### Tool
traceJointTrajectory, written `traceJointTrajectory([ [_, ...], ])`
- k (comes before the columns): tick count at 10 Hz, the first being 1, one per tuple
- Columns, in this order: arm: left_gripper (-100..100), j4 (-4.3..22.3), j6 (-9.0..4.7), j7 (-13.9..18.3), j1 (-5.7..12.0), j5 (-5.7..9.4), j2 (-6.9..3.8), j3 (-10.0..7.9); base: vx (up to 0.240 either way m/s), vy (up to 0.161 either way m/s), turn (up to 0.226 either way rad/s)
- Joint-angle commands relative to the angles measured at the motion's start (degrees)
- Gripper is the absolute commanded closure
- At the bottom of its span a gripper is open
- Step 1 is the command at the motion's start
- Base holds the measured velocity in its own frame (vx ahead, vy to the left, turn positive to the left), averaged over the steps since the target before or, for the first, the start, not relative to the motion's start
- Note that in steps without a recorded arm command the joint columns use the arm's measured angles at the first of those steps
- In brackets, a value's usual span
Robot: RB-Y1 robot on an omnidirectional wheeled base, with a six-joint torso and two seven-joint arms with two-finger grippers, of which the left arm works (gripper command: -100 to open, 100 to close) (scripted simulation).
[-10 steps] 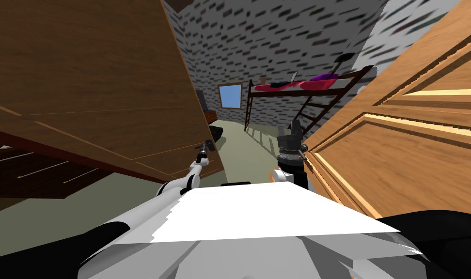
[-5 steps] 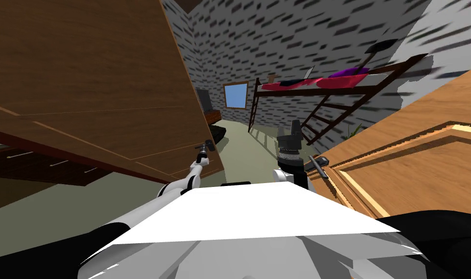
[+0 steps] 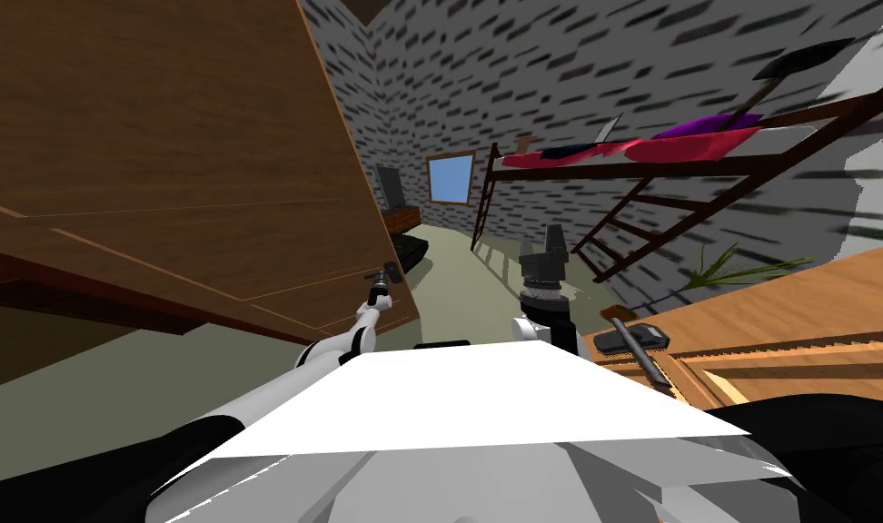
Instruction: Push the door open
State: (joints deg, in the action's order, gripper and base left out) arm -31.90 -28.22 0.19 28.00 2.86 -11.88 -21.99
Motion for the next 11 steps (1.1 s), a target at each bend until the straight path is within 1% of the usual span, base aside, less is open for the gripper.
traceJointTrajectory([
  [1,100,-0.3,-0.02,-0.8,-0.18,0.63,-0.54,-0.74,0.194,-0.095,0.172],
  [5,100,-0.3,0.01,-2.2,-0.09,1.62,-0.32,-1.32,0.181,-0.068,0.135],
  [6,100,-0.3,0.01,-2.2,-0.09,1.62,-0.32,-1.32,0.113,-0.059,0.034],
  [7,100,-0.3,0.02,-2.7,-0.05,1.98,-0.24,-1.53,0.14,-0.05,0.1],
  [10,100,-0.4,0.03,-3.3,-0.01,2.38,-0.15,-1.77,0.167,-0.065,0.09],
  [11,100,0.4,-0.11,-3.1,0.05,2.27,-0.1,-1.64,0.067,-0.029,0.036],
])
